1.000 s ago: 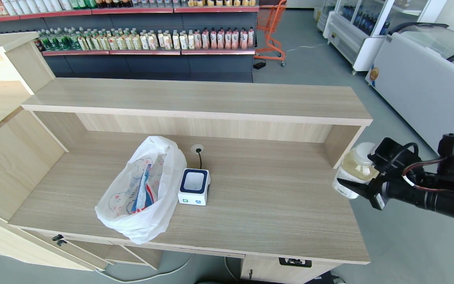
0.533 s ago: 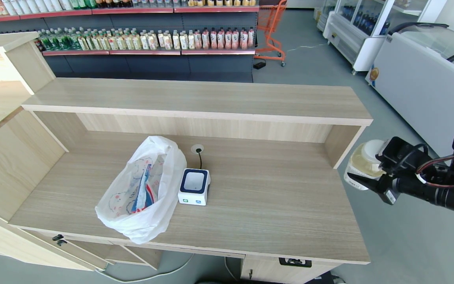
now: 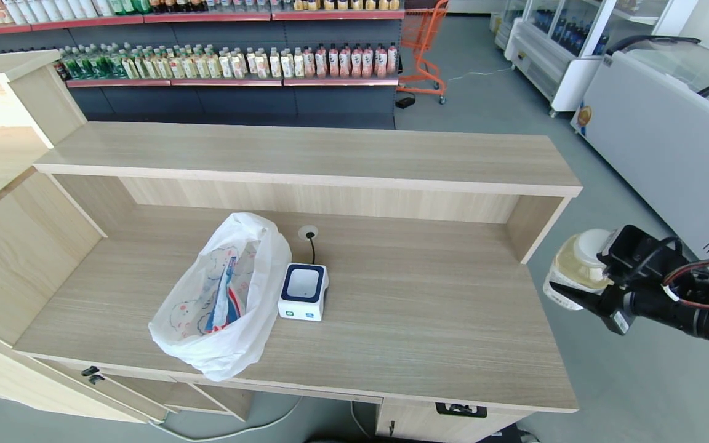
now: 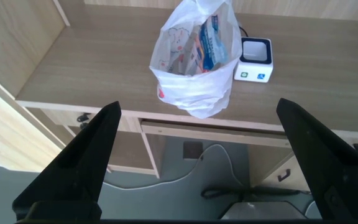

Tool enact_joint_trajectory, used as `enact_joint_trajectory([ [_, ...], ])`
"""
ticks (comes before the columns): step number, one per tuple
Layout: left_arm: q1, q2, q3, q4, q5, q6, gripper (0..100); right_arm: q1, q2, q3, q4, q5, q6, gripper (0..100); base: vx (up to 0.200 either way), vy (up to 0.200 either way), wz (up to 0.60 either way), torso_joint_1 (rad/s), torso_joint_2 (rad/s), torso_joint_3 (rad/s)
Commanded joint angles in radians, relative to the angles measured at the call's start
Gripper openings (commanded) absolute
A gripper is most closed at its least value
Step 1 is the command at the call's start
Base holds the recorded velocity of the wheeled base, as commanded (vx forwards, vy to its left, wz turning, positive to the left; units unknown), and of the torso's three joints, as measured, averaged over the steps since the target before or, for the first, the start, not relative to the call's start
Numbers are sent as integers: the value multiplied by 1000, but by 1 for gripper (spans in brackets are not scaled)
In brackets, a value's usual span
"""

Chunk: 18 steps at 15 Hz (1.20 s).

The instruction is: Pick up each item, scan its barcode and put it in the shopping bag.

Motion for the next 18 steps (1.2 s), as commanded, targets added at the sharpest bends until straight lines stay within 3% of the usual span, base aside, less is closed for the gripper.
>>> enact_joint_trajectory([
  [1, 0, 0, 0, 0, 0, -1, 100, 1, -3, -2, 0, 1, 13, 0, 0, 200, 0, -7, 2, 7],
  [16, 0, 0, 0, 0, 0, 2, 100, 1, 14, 3, 0, 5, 109, 0, 0, 200, 0, 2, 1, 3],
  [18, 0, 0, 0, 0, 0, 2, 100, 1, 14, 4, 0, 7, 111, 0, 0, 0, 0, 0, 0, 0],
])
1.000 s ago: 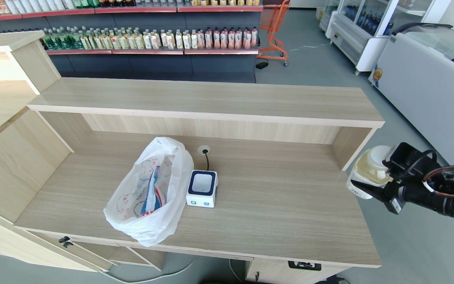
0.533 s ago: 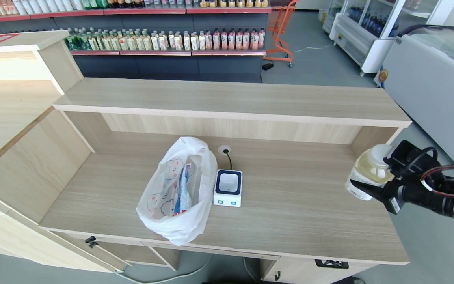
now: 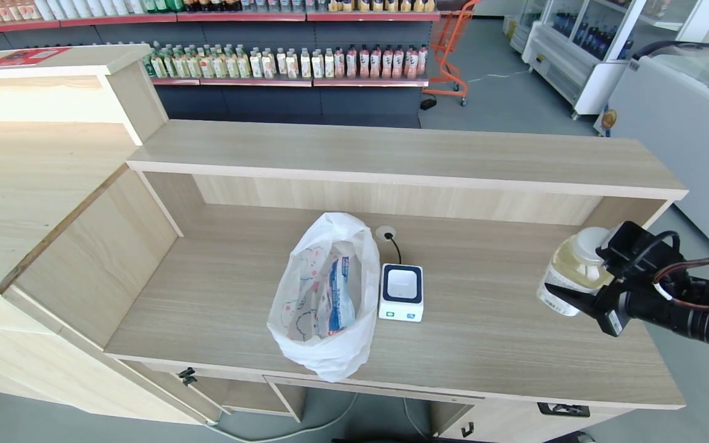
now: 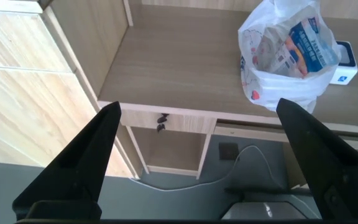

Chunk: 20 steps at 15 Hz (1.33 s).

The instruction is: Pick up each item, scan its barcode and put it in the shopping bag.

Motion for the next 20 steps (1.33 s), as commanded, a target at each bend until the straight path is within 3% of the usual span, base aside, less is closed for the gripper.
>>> enact_joint_trajectory([
  [1, 1, 0, 0, 0, 0, 0, 100, 0, 3, 1, -1, 0, 0, 0, 0, 0, 0, 0, 0, 0],
  [4, 1, 0, 0, 0, 0, 0, 100, 4, 2, 8, 1, 3, 38, 0, 0, 0, 0, 0, 0, 0],
  [10, 1, -1, 0, 0, 0, 6, 100, 7, 3, 31, 1, 11, 77, 0, 200, 0, 0, 0, 1, 2],
  [16, 1, 0, 0, 0, 0, 0, 100, 72, 114, -5, -2, 137, 115, 0, 33, 0, 0, 1, 2, 0],
  [20, 1, 0, 0, 0, 0, 0, 100, 78, 247, -24, -50, 272, 23, 0, 0, 0, 0, 0, 0, 0],
])
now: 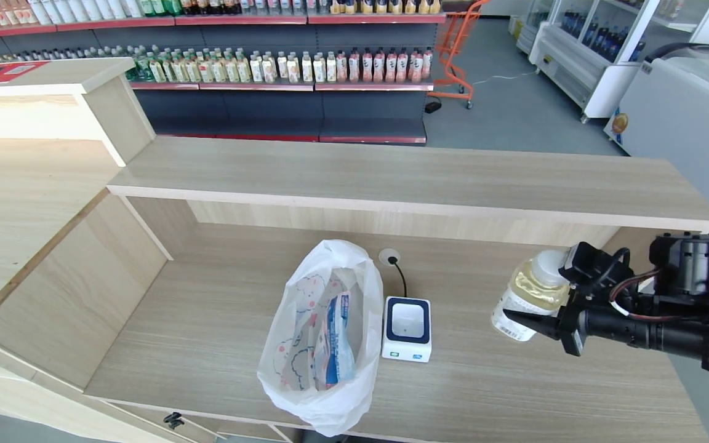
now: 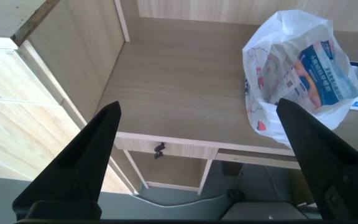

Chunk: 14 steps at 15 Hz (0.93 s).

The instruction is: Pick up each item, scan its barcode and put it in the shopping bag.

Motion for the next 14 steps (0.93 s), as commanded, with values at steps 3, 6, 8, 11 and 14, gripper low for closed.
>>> enact_joint_trajectory([
  [3, 0, 1, 0, 0, 0, 0, 100, 5, 242, -1, -258, 232, -92, 0, 0, 0, 0, 0, 0, 0],
  [6, 0, 1, 0, 0, 0, 0, 100, 4, 351, 22, -413, 339, -210, 0, 0, 0, 0, 0, 0, 0],
  [8, 0, 1, 0, 0, 0, 0, 100, 4, 427, 16, -476, 416, -312, 0, 0, 0, 0, 0, 0, 0],
  [11, 0, 1, 0, 0, 0, 0, 100, 5, 501, -46, -471, 482, -414, 0, 0, 0, 0, 0, 0, 0],
  [14, 0, 1, 0, 0, 0, 0, 100, 22, 564, -136, -477, 489, -439, 0, 0, 0, 0, 0, 0, 0],
])
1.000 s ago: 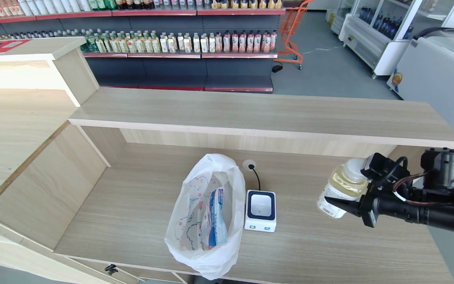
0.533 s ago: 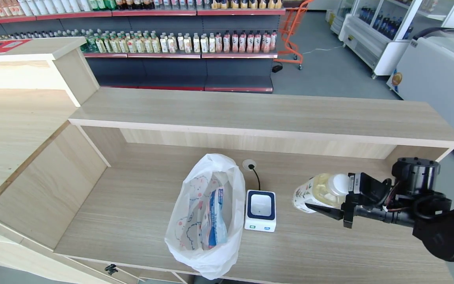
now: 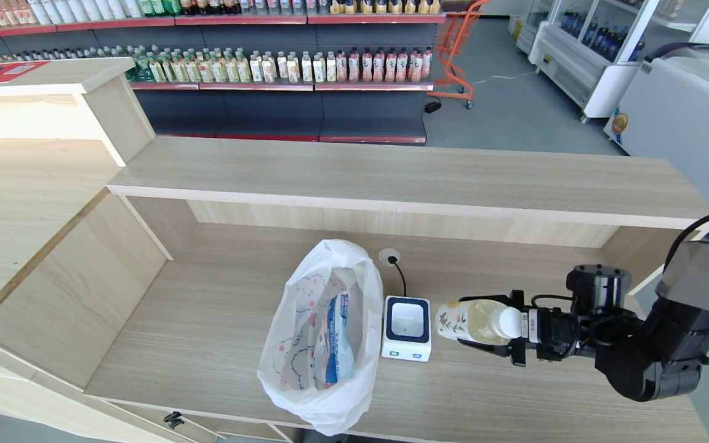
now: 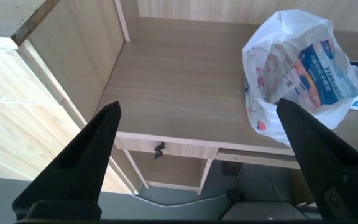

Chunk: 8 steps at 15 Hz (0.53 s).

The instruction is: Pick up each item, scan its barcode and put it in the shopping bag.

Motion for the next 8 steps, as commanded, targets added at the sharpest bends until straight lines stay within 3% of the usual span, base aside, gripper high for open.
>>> enact_joint_trajectory([
  [1, 0, 1, 0, 0, 0, 0, 100, 20, 87, -85, -2, 23, -10, 0, 0, 0, 0, 0, 0, 0],
  [8, 0, 1, 0, 0, 0, 0, 100, 88, 244, -338, -2, 56, -10, 0, 0, 0, 0, 0, 0, 0],
])
